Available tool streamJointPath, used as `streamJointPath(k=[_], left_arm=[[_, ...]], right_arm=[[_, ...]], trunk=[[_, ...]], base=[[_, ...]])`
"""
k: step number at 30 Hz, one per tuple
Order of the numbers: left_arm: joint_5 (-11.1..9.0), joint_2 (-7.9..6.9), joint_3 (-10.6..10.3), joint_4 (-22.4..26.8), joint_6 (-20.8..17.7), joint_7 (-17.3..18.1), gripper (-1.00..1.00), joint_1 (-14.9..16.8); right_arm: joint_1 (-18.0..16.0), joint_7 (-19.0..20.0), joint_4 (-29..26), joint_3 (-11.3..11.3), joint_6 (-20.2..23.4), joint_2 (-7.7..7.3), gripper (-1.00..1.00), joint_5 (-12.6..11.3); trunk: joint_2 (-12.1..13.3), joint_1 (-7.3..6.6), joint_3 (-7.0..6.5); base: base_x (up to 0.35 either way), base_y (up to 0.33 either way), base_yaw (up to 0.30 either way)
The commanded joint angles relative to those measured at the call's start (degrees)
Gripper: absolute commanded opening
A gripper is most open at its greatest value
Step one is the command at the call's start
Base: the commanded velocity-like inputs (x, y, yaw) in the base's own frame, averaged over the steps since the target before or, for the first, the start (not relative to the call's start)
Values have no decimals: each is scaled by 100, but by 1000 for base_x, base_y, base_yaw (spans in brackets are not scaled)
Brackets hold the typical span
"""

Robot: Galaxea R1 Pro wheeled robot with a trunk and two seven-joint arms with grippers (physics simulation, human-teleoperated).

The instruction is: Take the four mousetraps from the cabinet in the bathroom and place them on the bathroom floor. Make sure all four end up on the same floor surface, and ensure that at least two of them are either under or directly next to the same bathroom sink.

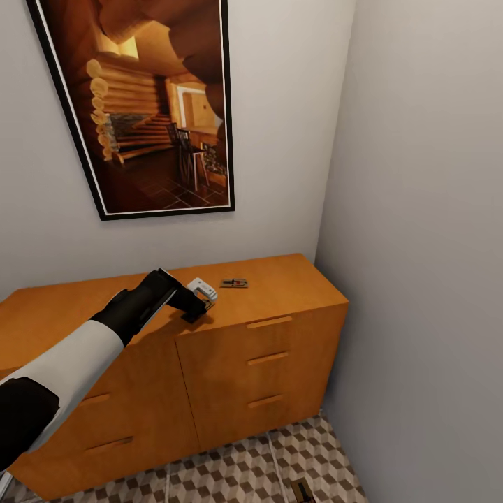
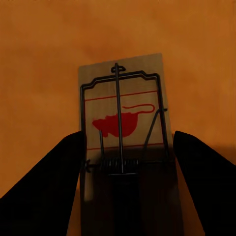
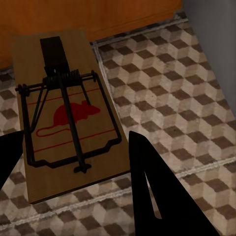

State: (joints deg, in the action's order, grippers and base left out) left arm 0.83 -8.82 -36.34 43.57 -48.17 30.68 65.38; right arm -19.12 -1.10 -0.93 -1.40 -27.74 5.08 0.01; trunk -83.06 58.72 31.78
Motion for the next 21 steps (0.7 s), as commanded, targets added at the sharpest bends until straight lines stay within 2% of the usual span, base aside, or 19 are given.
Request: streamJointPath(k=[1,17,21], left_arm=[[9,-6,-15,-259,-18,26,-100,1],[10,-14,44,48,-43,28,-100,1],[7,-9,166,150,-55,26,-100,1]], right_arm=[[-4,22,5,-10,-21,2,-100,-28],[-4,22,5,-10,-21,2,-100,-28],[-4,22,5,-10,-21,3,-100,-28]], trunk=[[-2,1,7],[-2,1,7],[-2,1,7]], base=[[0,0,0],[0,0,0],[0,0,0]])
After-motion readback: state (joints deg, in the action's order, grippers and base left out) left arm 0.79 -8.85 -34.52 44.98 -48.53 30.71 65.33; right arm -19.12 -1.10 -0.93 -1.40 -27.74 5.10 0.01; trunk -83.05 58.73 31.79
